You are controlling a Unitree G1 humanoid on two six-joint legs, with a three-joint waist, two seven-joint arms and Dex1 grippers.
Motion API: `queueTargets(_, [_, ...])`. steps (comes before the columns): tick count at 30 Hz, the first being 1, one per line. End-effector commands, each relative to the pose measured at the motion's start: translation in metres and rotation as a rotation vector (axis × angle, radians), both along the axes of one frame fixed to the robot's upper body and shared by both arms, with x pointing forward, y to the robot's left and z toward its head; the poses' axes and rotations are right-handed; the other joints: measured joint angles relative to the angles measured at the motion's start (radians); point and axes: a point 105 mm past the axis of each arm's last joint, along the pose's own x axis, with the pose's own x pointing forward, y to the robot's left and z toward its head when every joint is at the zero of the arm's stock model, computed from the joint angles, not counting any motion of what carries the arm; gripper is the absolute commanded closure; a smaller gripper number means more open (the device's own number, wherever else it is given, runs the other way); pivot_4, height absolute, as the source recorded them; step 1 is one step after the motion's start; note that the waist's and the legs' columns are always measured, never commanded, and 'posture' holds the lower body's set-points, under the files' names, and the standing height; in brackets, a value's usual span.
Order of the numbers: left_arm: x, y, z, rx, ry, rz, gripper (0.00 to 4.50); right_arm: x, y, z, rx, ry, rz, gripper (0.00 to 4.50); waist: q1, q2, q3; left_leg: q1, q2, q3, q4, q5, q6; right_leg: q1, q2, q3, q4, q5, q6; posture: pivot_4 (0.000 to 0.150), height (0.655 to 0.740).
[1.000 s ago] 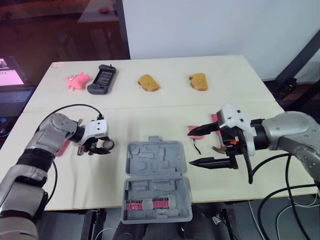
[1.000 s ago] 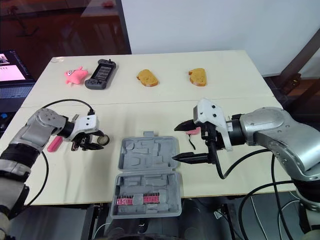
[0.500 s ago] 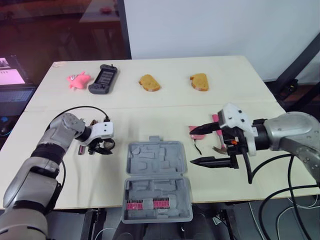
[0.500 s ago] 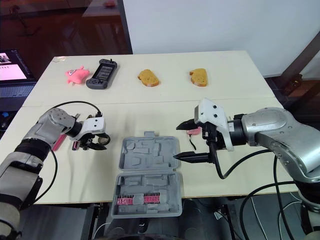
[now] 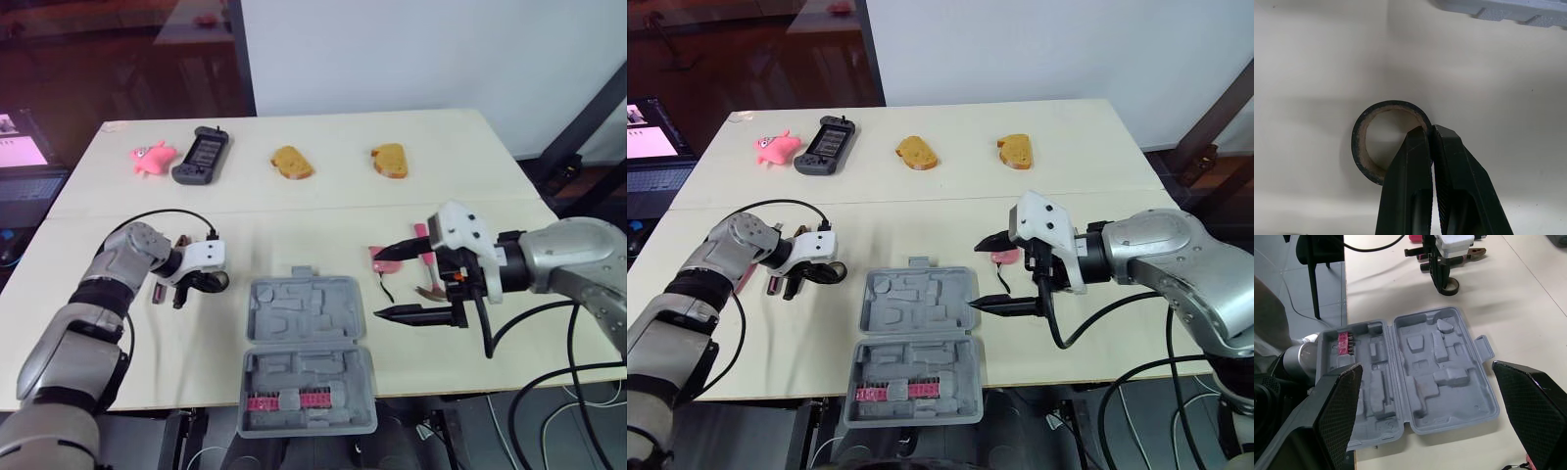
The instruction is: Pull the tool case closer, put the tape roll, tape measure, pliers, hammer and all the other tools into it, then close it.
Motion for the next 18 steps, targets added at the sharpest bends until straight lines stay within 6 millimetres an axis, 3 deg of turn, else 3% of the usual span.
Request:
queueTargets(1, [0.006,0.007,0.02,-0.003,-0.045,0.013,4.43,-0.001,0.001,0.01,0.011,-0.045,0.01,0.0,0.0,0.0,0.0,0.0,0.0,0.0,0.0,0.0,0.0,0.0,0.0,0.0,0.0,0.0,0.0,0.15,0.74])
queueTargets(5, [0.011,0.002,0.055,-0.034,-0.101,-0.016,4.43,-0.002,0.001,0.011,0.013,-0.039,0.014,0.0,-0.001,-0.002,0.001,0.0,0.0,0.0,0.0,0.0,0.0,0.0,0.0,0.0,0.0,0.0,0.0,0.15,0.74])
queueTargets(9, [-0.002,-0.02,0.08,-0.088,-0.072,-0.095,4.43,-0.004,0.002,0.01,0.014,-0.028,0.021,0.0,-0.001,-0.002,0.001,0.0,0.0,-0.001,0.0,0.0,0.0,0.0,0.0,0.0,0.0,0.0,0.0,0.15,0.74])
queueTargets(18, [-0.038,-0.084,0.074,-0.223,0.093,-0.088,4.43,-0.004,0.004,0.009,0.017,-0.025,0.012,0.0,-0.018,-0.002,0.001,0.0,0.0,-0.004,0.0,0.0,0.0,0.001,0.0,0.0,0.001,0.0,0.0,0.15,0.74])
